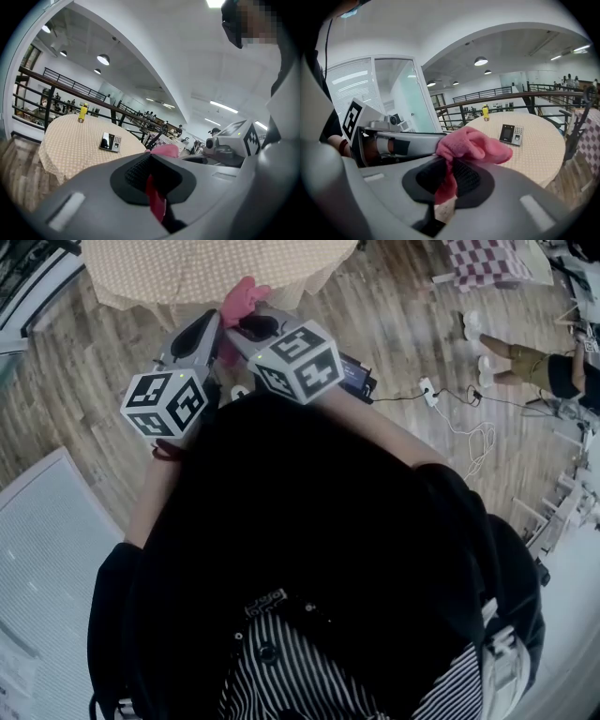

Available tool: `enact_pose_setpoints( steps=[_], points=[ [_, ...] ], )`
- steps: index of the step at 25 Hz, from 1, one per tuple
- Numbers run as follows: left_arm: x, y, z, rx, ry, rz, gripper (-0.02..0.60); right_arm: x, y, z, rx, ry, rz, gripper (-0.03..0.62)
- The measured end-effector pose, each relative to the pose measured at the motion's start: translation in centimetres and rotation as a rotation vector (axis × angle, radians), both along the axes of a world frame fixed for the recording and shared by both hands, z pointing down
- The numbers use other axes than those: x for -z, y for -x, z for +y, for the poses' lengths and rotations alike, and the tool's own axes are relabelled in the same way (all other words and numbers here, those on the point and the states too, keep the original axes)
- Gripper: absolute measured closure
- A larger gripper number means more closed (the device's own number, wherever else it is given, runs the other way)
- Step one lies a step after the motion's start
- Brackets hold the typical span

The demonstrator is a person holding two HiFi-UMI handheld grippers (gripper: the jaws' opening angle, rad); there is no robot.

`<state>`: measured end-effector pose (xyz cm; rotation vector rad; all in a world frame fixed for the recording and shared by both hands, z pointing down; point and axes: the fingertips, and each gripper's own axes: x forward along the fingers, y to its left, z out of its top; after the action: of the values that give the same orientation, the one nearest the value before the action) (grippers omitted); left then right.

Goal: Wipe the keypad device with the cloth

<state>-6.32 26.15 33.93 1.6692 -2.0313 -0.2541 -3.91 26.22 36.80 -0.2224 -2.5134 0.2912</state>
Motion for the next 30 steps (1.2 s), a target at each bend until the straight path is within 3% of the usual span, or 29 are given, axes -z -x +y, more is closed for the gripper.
enact_pose_setpoints(
  steps=[15,30],
  points=[
    [-0.7,12.5,-4.4,0.137,0.038,0.023,0.578,-0.6,12.5,-4.7,0.143,0.061,0.011,0.546],
    [-0.3,19.5,-15.0,0.129,0.117,0.021,0.578,0.0,20.3,-16.1,0.15,0.137,-0.008,0.546]
  ],
)
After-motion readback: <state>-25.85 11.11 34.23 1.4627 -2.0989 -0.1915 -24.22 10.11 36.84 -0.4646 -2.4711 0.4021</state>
